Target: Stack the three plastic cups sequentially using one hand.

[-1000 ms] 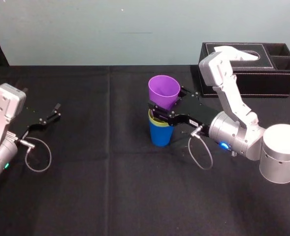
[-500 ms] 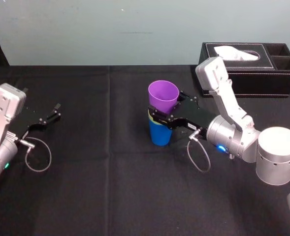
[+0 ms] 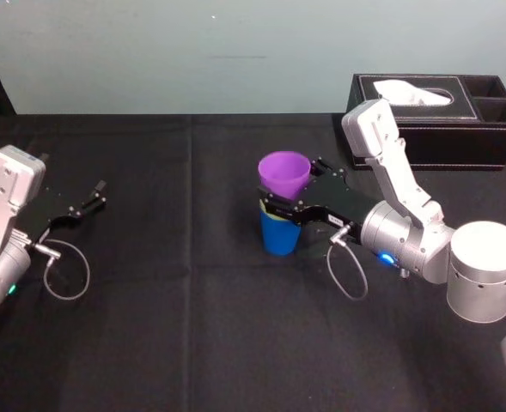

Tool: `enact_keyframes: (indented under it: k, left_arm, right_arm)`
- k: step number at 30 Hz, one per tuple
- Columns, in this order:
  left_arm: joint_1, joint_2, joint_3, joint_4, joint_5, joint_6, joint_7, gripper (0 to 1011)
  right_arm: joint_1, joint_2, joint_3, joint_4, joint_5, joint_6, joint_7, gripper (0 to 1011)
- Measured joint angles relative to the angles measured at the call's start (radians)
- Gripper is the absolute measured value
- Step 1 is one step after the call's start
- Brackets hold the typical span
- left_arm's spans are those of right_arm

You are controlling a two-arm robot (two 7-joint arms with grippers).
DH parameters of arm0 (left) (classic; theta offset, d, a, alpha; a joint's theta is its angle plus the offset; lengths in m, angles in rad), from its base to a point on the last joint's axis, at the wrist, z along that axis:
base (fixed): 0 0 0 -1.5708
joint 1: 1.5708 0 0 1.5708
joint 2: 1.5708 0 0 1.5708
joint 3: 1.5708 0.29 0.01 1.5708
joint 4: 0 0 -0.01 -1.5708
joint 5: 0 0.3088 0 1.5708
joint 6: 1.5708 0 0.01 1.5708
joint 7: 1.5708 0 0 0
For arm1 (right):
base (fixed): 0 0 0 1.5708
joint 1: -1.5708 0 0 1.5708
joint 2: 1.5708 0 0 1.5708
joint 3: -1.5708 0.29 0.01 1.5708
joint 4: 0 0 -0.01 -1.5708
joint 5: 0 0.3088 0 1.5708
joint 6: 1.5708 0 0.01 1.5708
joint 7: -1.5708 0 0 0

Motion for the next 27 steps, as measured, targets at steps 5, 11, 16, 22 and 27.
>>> enact_keyframes:
  k: [5,11,16,22,27]
  left_arm:
    - [0.000,0.000,0.000,0.000,0.000,0.000,0.000,1011]
    - [0.000,0.000,0.000,0.000,0.000,0.000,0.000,1012]
    - [0.000,0.000,0.000,0.000,0.000,0.000,0.000,1011]
    - [0.000,0.000,0.000,0.000,0.000,0.000,0.000,1011]
    - [0.000,0.000,0.000,0.000,0.000,0.000,0.000,1011]
  right_arm:
    - [0.000,0.000,0.000,-0.001,0.000,0.001,0.000,968]
    - [-0.003,0.001,0.001,-0.005,0.000,-0.002,-0.001,1003]
    - [-0.020,-0.001,0.014,-0.026,-0.005,-0.013,-0.021,1003]
    - [-0.047,-0.010,0.052,-0.054,-0.001,-0.020,-0.056,1003]
    - [-0.071,-0.027,0.099,-0.068,0.007,-0.020,-0.104,1003]
